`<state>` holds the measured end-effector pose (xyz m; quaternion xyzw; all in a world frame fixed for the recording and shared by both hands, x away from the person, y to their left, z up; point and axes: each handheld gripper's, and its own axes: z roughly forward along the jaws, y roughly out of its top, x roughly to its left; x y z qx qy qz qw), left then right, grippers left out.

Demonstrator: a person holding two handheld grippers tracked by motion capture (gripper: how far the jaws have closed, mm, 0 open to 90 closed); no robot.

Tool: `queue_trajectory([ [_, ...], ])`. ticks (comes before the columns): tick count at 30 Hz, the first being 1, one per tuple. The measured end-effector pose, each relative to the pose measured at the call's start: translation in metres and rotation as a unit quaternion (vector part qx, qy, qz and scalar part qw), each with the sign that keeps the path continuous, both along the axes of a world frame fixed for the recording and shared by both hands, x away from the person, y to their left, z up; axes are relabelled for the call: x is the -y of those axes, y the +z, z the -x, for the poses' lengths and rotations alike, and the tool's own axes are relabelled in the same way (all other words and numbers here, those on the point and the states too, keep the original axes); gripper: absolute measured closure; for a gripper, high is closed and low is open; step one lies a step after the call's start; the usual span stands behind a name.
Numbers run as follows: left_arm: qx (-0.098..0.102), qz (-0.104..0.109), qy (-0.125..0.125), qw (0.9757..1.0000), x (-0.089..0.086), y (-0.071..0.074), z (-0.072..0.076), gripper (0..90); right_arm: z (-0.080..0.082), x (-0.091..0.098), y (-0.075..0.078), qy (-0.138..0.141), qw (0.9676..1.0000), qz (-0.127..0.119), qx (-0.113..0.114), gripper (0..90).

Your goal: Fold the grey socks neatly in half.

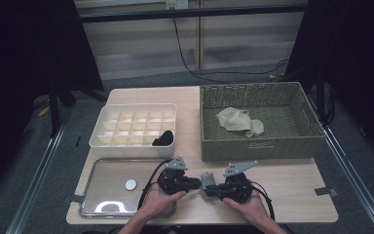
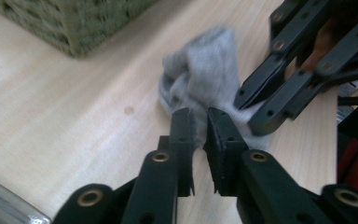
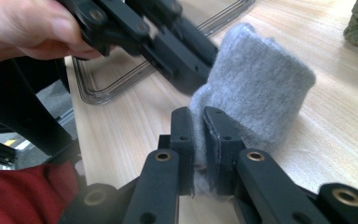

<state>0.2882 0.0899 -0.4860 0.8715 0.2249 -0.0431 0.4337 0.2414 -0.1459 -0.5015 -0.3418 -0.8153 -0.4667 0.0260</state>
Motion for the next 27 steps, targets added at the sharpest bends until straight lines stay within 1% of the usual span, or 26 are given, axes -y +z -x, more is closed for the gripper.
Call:
queue_trajectory([
  [1, 0.001, 0.009, -0.001, 1.0000, 0.000, 0.004, -0.001, 78.8, 0.000, 0.000, 0.000, 0.000, 1.0000, 0.000, 0.000, 82.5],
  [2, 0.000, 0.018, -0.002, 0.9998, 0.000, 0.006, -0.002, 77.0, 0.000, 0.000, 0.000, 0.000, 1.0000, 0.000, 0.000, 82.5],
  [3, 0.002, 0.023, -0.005, 0.9997, 0.001, 0.009, -0.003, 73.3, 0.000, 0.000, 0.000, 0.001, 1.0000, 0.000, 0.000, 82.5],
  [4, 0.002, 0.024, -0.008, 0.9997, 0.002, 0.010, -0.004, 73.3, 0.000, 0.000, 0.000, 0.001, 1.0000, 0.000, 0.000, 82.5],
  [5, 0.003, 0.024, -0.008, 0.9997, 0.003, 0.012, -0.004, 70.5, 0.000, 0.000, 0.000, -0.001, 1.0000, -0.001, -0.004, 82.4],
  [6, 0.001, 0.026, -0.005, 0.9996, 0.004, 0.012, -0.006, 70.5, 0.000, 0.000, 0.000, -0.001, 1.0000, -0.001, -0.004, 82.4],
  [7, 0.000, 0.032, -0.002, 0.9995, 0.006, 0.012, -0.008, 68.7, 0.000, 0.000, 0.000, 0.001, 1.0000, 0.000, -0.002, 82.4],
  [9, 0.000, 0.029, -0.005, 0.9996, 0.008, 0.011, -0.012, 63.6, -0.001, 0.000, 0.000, 0.003, 1.0000, 0.000, -0.001, 82.4],
  [11, -0.002, 0.029, 0.000, 0.9996, 0.012, 0.009, -0.016, 59.9, -0.001, 0.000, 0.001, 0.003, 1.0000, 0.001, -0.001, 82.3],
  [12, -0.008, 0.035, 0.001, 0.9994, 0.014, 0.008, -0.018, 59.2, -0.001, 0.001, 0.001, 0.003, 1.0000, 0.000, -0.002, 82.3],
  [13, -0.013, 0.034, 0.000, 0.9993, 0.016, 0.006, -0.019, 57.4, -0.001, 0.001, 0.001, 0.004, 1.0000, 0.001, -0.002, 82.2],
  [14, -0.011, 0.027, -0.001, 0.9996, 0.018, 0.004, -0.019, 56.0, -0.001, 0.001, 0.001, 0.005, 1.0000, 0.001, -0.001, 82.2],
  [15, -0.014, 0.022, -0.004, 0.9996, 0.019, 0.001, -0.020, 56.0, -0.001, 0.001, 0.001, 0.005, 1.0000, 0.001, -0.001, 82.2],
  [17, -0.012, 0.005, -0.007, 0.9999, 0.020, -0.002, -0.020, 55.8, -0.001, 0.002, 0.002, 0.004, 1.0000, 0.004, -0.003, 81.9],
  [19, -0.022, 0.003, -0.004, 0.9997, 0.021, -0.003, -0.021, 55.8, -0.001, 0.003, 0.002, 0.004, 1.0000, 0.004, -0.001, 81.5],
  [20, -0.020, -0.004, -0.005, 0.9998, 0.022, -0.004, -0.021, 55.8, 0.000, 0.004, 0.002, 0.003, 1.0000, 0.004, -0.002, 81.1],
  [21, -0.019, -0.006, -0.006, 0.9998, 0.022, -0.005, -0.020, 55.8, 0.000, 0.005, 0.002, 0.001, 1.0000, 0.005, 0.003, 80.7],
  [22, -0.023, -0.009, -0.009, 0.9997, 0.022, -0.005, -0.020, 55.7, 0.002, 0.005, 0.003, -0.001, 0.9999, 0.012, 0.008, 80.3],
  [24, -0.026, -0.009, -0.008, 0.9996, 0.021, -0.007, -0.020, 55.1, 0.004, 0.008, 0.004, -0.005, 0.9997, 0.021, 0.014, 78.9],
  [25, -0.031, -0.013, -0.009, 0.9994, 0.020, -0.007, -0.019, 54.3, 0.005, 0.009, 0.005, -0.008, 0.9996, 0.024, 0.013, 78.5],
  [27, -0.030, -0.015, -0.008, 0.9994, 0.020, -0.007, -0.018, 53.5, 0.005, 0.010, 0.005, -0.008, 0.9996, 0.024, 0.014, 78.2],
])
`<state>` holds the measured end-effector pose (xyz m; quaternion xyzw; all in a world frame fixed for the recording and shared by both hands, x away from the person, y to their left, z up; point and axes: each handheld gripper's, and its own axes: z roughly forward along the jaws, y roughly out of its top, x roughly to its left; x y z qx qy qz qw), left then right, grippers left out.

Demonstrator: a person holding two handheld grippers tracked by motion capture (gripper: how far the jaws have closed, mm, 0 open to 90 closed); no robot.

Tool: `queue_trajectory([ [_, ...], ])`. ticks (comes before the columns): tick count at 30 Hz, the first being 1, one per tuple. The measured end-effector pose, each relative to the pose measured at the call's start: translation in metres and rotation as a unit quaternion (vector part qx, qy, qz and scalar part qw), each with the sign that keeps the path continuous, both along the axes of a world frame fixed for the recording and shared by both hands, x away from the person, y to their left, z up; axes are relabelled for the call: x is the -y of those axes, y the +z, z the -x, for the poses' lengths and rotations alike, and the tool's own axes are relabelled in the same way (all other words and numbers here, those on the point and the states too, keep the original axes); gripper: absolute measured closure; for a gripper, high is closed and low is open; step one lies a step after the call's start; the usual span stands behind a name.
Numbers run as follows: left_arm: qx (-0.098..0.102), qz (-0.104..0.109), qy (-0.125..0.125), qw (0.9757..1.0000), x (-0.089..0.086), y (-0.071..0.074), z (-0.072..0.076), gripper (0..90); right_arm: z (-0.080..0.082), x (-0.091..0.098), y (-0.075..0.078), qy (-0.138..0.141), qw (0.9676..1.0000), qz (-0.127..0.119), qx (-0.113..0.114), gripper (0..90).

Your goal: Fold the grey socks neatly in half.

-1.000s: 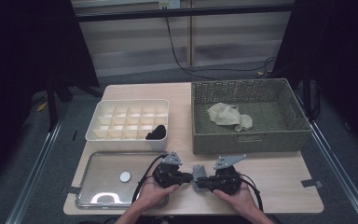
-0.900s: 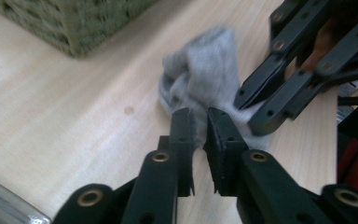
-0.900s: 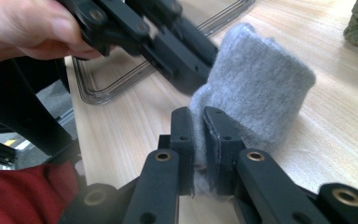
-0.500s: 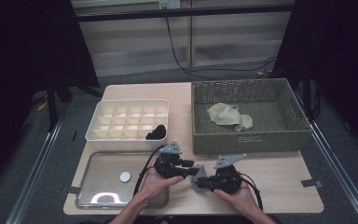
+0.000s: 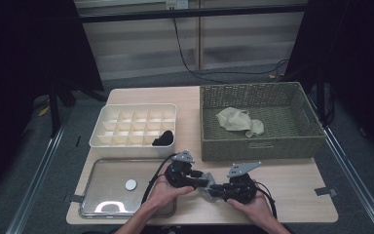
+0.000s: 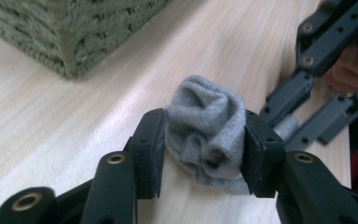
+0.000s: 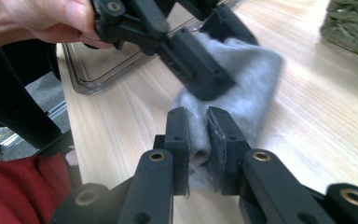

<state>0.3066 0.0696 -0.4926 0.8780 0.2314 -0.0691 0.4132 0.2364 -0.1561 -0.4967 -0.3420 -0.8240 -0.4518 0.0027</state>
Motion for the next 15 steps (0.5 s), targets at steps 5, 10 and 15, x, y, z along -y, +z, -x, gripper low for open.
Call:
queue_trajectory([
  [5, -0.011, -0.011, -0.004, 0.9999, -0.0005, -0.0009, -0.0007, 47.5, 0.0017, 0.0029, 0.0009, -0.006, 1.0000, 0.008, 0.000, 77.2],
  [10, -0.016, -0.011, -0.005, 0.9998, -0.0030, -0.0015, 0.0035, 46.4, 0.0024, 0.0050, 0.0011, 0.001, 1.0000, 0.009, 0.001, 77.0],
  [15, -0.024, -0.006, -0.013, 0.9996, -0.0043, -0.0033, 0.0030, 44.4, 0.0025, 0.0060, 0.0004, 0.001, 1.0000, 0.007, -0.001, 77.0],
])
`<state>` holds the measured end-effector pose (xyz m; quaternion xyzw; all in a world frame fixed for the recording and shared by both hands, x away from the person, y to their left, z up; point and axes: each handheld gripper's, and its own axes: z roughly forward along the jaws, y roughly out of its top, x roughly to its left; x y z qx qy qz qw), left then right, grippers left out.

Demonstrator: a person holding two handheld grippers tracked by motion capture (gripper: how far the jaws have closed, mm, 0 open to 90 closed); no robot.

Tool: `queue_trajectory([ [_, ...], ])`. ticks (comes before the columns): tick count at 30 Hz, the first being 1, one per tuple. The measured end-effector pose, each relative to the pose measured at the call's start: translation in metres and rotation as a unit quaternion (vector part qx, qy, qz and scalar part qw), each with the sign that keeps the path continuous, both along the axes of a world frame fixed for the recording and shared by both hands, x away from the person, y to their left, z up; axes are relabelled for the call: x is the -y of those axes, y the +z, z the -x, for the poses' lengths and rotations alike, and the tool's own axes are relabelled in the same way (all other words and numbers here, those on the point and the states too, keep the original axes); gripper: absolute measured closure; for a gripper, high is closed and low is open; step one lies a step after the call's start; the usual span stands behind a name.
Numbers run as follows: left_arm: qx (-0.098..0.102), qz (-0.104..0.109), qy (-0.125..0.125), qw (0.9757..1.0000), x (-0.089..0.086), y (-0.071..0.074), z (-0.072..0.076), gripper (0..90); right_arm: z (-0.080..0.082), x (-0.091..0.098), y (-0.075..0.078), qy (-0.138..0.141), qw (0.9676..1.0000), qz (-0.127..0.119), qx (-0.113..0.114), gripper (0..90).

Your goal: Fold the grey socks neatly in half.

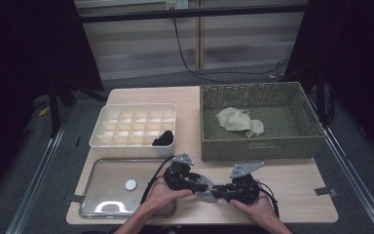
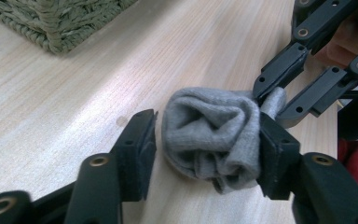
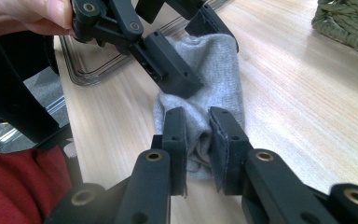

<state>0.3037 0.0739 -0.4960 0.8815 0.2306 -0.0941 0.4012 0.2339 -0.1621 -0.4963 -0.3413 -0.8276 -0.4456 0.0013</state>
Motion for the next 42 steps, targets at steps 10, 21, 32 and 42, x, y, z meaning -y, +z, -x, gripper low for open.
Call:
queue_trajectory([
  [10, -0.020, 0.008, -0.017, 0.9996, -0.002, -0.004, 0.003, 44.3, 0.002, 0.000, -0.002, 0.003, 1.0000, -0.001, -0.001, 77.0],
  [21, -0.045, 0.019, -0.029, 0.9984, -0.002, -0.005, 0.001, 53.8, 0.002, -0.003, -0.002, 0.001, 0.9999, 0.006, 0.011, 77.2],
  [32, -0.049, 0.022, -0.024, 0.9983, -0.002, -0.002, 0.001, 68.0, -0.006, -0.002, -0.002, 0.004, 1.0000, -0.005, -0.003, 76.8],
  [42, -0.044, 0.014, -0.032, 0.9984, -0.002, 0.004, -0.001, 68.8, -0.010, 0.000, -0.001, 0.007, 0.9997, -0.018, -0.014, 70.2],
])
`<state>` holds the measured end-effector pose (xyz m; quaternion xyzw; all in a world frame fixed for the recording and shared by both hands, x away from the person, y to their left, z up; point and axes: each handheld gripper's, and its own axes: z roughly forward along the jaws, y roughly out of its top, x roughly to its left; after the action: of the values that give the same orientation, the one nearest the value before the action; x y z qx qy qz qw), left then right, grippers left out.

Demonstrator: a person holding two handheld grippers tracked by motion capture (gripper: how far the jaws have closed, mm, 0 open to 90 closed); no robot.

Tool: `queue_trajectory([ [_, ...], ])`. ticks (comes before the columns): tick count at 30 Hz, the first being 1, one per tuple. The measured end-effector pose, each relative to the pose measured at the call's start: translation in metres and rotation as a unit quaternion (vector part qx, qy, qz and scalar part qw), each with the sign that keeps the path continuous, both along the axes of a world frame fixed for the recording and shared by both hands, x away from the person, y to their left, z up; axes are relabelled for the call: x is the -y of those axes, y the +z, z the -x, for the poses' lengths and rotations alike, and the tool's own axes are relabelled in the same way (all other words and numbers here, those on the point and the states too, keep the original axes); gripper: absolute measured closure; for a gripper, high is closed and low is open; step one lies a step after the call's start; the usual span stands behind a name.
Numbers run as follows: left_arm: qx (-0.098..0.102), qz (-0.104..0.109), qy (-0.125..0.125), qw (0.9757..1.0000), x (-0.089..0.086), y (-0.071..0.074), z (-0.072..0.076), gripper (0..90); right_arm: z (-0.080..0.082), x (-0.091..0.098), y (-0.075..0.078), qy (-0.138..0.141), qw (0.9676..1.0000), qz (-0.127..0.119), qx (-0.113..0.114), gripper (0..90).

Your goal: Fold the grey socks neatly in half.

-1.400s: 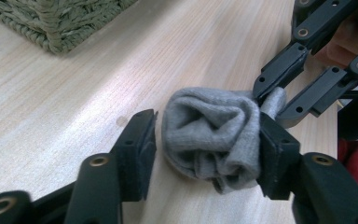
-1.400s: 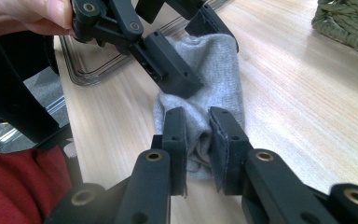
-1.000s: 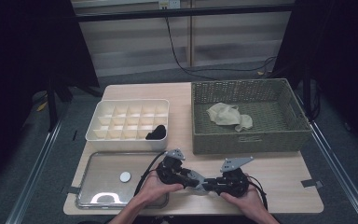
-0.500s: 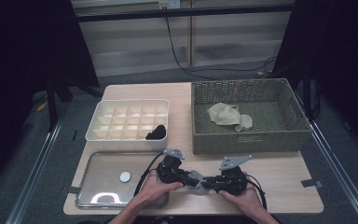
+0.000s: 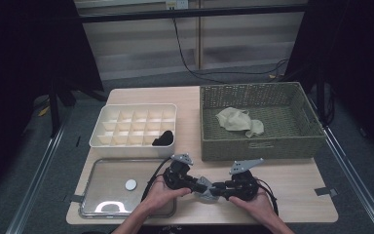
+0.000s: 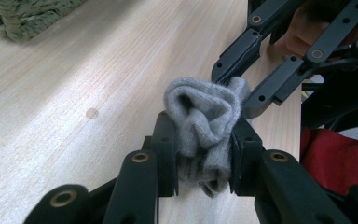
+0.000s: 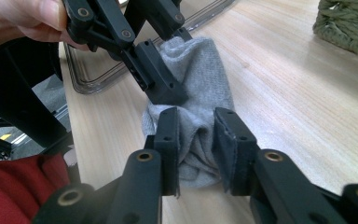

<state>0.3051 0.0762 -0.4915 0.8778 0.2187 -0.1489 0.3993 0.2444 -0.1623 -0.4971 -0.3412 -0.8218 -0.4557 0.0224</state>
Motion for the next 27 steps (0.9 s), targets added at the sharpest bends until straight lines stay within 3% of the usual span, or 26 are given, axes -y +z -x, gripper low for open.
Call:
queue_trajectory([
  [7, 0.002, 0.001, 0.008, 1.0000, -0.005, 0.007, 0.001, 68.8, 0.003, 0.003, 0.004, -0.005, 0.9999, -0.008, 0.007, 61.6],
  [11, 0.009, -0.012, 0.010, 0.9998, -0.009, 0.012, 0.001, 68.7, 0.004, 0.009, 0.009, -0.019, 0.9996, -0.018, 0.014, 57.4],
  [13, 0.010, -0.006, 0.015, 0.9998, -0.011, 0.013, 0.001, 68.7, 0.004, 0.012, 0.011, -0.027, 0.9993, -0.020, 0.017, 54.4],
  [14, 0.016, -0.016, 0.020, 0.9995, -0.012, 0.015, 0.002, 68.7, 0.004, 0.013, 0.011, -0.031, 0.9991, -0.021, 0.019, 53.0],
  [27, 0.024, -0.015, 0.037, 0.9989, -0.037, 0.028, -0.004, 68.7, 0.011, 0.032, 0.022, -0.070, 0.9968, -0.022, 0.032, 39.3],
])
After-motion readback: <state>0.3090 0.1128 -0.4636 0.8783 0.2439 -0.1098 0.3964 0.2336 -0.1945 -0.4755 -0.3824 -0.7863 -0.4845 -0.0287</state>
